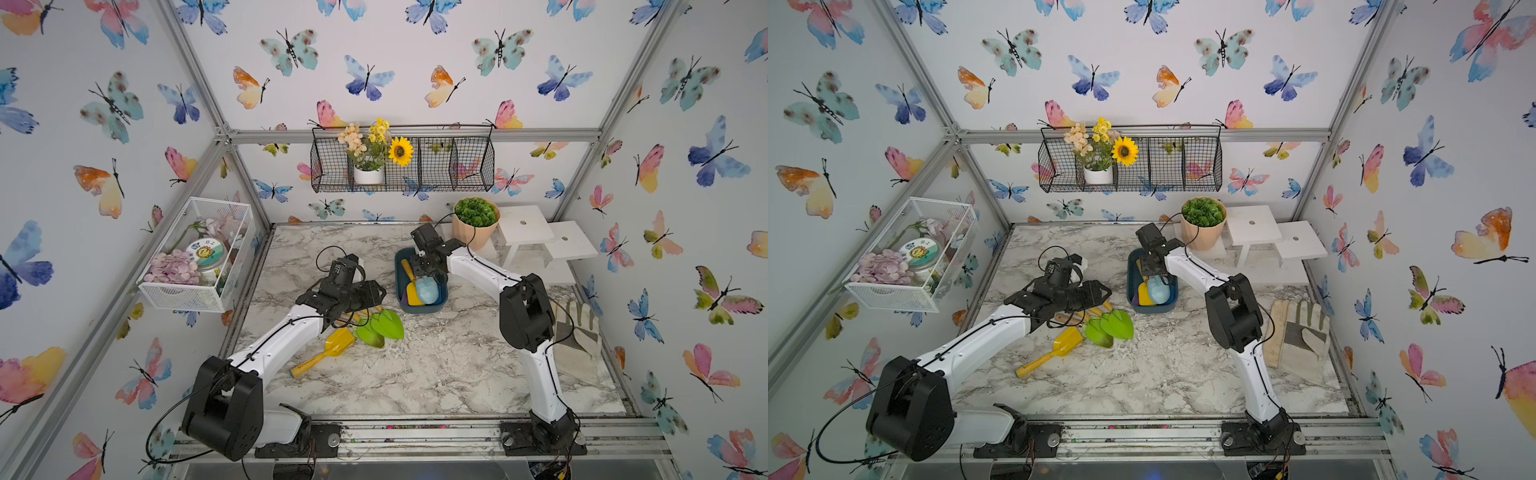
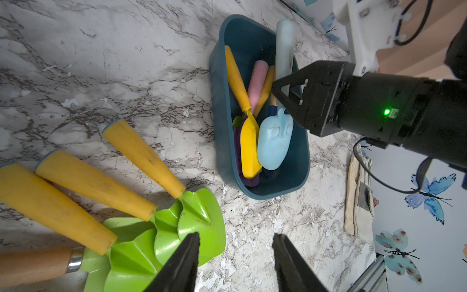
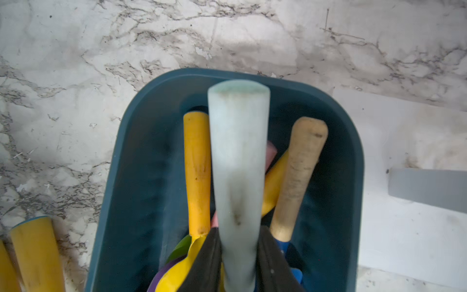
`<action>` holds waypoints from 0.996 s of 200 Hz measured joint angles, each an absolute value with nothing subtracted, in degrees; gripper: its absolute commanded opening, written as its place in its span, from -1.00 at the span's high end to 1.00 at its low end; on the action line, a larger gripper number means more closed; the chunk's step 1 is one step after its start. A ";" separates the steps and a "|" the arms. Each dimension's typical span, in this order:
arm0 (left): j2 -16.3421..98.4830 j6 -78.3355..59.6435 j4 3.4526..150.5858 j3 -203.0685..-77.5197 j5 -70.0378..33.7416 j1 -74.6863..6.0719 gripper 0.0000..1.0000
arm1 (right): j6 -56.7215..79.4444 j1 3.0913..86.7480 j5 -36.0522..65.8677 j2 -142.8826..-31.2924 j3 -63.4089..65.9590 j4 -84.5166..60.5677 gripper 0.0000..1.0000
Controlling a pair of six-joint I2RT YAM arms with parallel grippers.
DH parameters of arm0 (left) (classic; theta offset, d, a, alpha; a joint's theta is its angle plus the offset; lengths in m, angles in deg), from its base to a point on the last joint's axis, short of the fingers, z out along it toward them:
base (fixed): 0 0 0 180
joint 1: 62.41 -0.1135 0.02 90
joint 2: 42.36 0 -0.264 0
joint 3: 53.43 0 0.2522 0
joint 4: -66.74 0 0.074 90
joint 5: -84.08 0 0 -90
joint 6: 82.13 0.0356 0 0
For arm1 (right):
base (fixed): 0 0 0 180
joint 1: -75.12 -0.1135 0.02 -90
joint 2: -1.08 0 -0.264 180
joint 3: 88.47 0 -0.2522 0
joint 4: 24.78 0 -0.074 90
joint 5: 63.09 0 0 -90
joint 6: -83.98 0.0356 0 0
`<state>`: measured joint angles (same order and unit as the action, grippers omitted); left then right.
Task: Put the shovel into the storage box
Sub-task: Place the shovel in the storage box.
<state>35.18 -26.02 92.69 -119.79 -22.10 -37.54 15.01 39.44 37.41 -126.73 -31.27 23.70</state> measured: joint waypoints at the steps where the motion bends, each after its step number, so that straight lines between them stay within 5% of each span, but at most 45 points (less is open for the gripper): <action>1: 35.18 -26.02 92.66 -119.77 -22.10 -37.54 -0.05 | 15.01 39.46 37.43 -126.73 -31.27 23.70 0.47; 136: 35.00 -26.87 91.86 -116.68 -22.08 -38.22 -0.05 | 15.84 40.18 37.39 -126.10 -28.08 23.67 0.26; 199: 34.81 -27.74 95.16 -116.88 -20.16 -39.36 -0.06 | 15.78 40.18 32.95 -117.05 -20.27 20.83 0.23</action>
